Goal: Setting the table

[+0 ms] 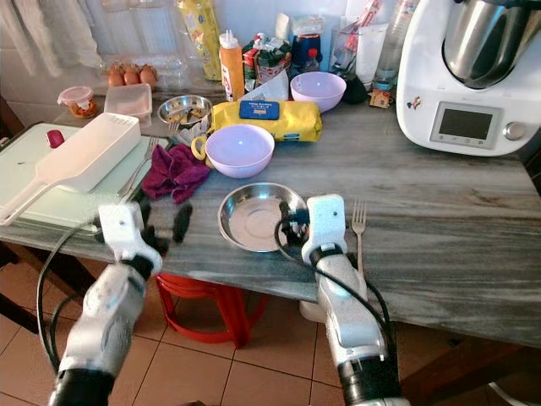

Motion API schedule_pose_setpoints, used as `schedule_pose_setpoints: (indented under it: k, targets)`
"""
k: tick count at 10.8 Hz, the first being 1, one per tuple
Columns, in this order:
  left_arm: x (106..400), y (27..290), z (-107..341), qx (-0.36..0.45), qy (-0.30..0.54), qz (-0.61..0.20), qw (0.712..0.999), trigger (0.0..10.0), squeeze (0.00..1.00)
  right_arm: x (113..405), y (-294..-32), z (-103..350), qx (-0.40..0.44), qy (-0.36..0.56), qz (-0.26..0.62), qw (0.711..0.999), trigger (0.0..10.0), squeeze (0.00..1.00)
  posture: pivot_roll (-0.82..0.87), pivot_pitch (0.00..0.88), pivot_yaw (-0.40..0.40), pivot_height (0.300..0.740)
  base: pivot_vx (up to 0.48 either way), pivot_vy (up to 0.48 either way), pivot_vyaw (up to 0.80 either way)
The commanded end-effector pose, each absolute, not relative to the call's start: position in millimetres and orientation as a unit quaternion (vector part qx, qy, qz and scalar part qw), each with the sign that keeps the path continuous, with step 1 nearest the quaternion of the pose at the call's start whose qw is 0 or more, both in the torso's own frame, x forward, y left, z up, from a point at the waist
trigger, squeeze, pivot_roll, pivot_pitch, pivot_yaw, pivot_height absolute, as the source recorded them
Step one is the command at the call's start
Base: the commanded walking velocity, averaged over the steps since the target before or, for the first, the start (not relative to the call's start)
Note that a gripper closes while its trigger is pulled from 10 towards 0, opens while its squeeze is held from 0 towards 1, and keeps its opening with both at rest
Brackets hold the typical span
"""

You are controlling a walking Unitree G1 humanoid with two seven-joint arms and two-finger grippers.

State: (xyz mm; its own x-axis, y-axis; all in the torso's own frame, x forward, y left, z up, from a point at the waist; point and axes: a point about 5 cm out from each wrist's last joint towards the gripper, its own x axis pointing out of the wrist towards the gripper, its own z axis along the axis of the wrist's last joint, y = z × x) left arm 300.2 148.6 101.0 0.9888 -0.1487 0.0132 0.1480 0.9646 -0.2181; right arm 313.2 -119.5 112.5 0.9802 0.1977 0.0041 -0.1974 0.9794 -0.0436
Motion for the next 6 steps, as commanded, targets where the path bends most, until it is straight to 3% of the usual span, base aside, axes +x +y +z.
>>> schedule_pose_setpoints:
  k: [1, 6]
  targets:
    - [295.3, 148.2, 104.9, -0.104, -0.006, -0.081, 0.991, 10.0, 0.00, 309.7, -115.1, 121.9, -0.014, -0.028, 0.115, 0.993, 10.0, 0.00, -0.02, 0.060, 0.062, 0.740, 0.000, 0.000, 0.00]
    - [276.6, 149.4, 106.3, -0.076, -0.031, -0.095, 0.992, 10.0, 0.00, 300.2, -128.6, 122.4, -0.035, -0.033, 0.104, 0.993, 10.0, 0.00, -0.04, 0.092, 0.067, 0.740, 0.000, 0.000, 0.00]
